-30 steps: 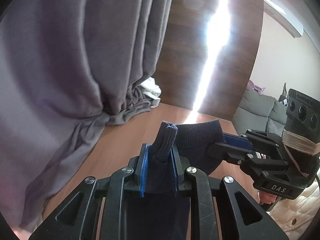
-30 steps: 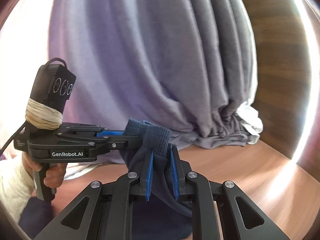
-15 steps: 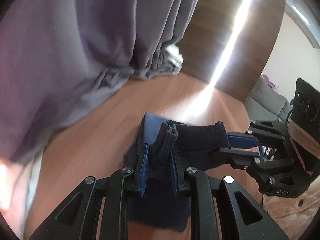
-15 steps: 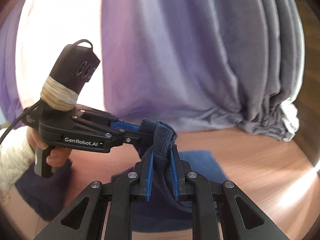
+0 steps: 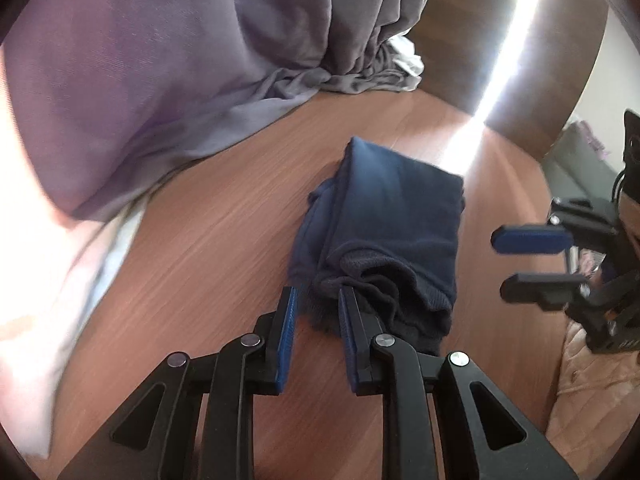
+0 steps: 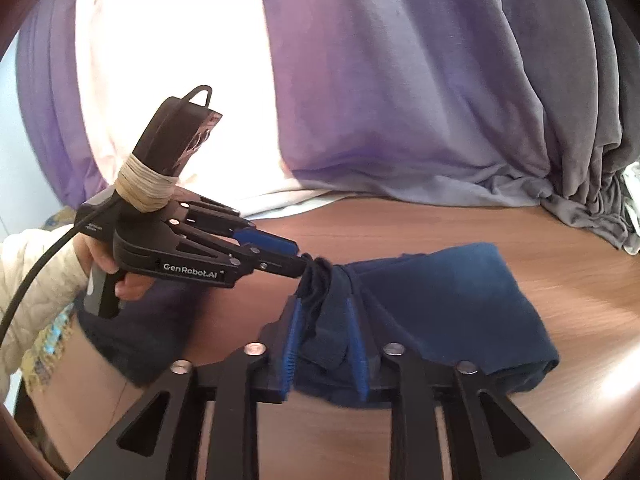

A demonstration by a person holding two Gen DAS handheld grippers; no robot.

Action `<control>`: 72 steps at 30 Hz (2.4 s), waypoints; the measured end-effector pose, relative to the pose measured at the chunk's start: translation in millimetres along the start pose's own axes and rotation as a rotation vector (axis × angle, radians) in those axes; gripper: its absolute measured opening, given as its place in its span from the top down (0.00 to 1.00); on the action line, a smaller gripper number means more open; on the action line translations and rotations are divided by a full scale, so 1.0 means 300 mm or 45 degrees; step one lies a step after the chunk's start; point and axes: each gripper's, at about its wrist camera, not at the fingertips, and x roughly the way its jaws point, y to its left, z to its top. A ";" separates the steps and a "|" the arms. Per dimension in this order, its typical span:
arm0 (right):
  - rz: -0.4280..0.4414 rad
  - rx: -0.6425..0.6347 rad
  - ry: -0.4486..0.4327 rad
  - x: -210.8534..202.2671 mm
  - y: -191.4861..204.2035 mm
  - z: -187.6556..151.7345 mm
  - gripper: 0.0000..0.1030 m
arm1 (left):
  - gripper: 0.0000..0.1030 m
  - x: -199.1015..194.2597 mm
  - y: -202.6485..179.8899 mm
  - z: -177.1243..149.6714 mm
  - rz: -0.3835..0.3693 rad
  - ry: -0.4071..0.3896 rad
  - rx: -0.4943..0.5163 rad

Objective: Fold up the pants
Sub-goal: 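Fold the lifted end over the bundle with both tools and lower it, then open both tools and release the folded navy pants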

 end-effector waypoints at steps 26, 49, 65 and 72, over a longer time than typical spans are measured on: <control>0.129 -0.002 0.203 0.219 -0.034 -0.123 0.69 | 0.63 0.141 0.020 -0.088 0.023 0.044 -0.418; -0.141 0.165 -0.099 -0.169 -0.469 -0.065 0.34 | 0.56 -0.020 -0.353 -0.117 0.418 -0.274 -0.843; -0.141 0.294 0.046 -0.042 -0.604 -0.135 0.34 | 0.91 0.103 -0.317 -0.163 0.460 -0.219 -1.067; -0.144 0.277 0.055 -0.035 -0.614 -0.138 0.34 | 0.90 0.106 -0.341 -0.195 0.573 -0.173 -1.097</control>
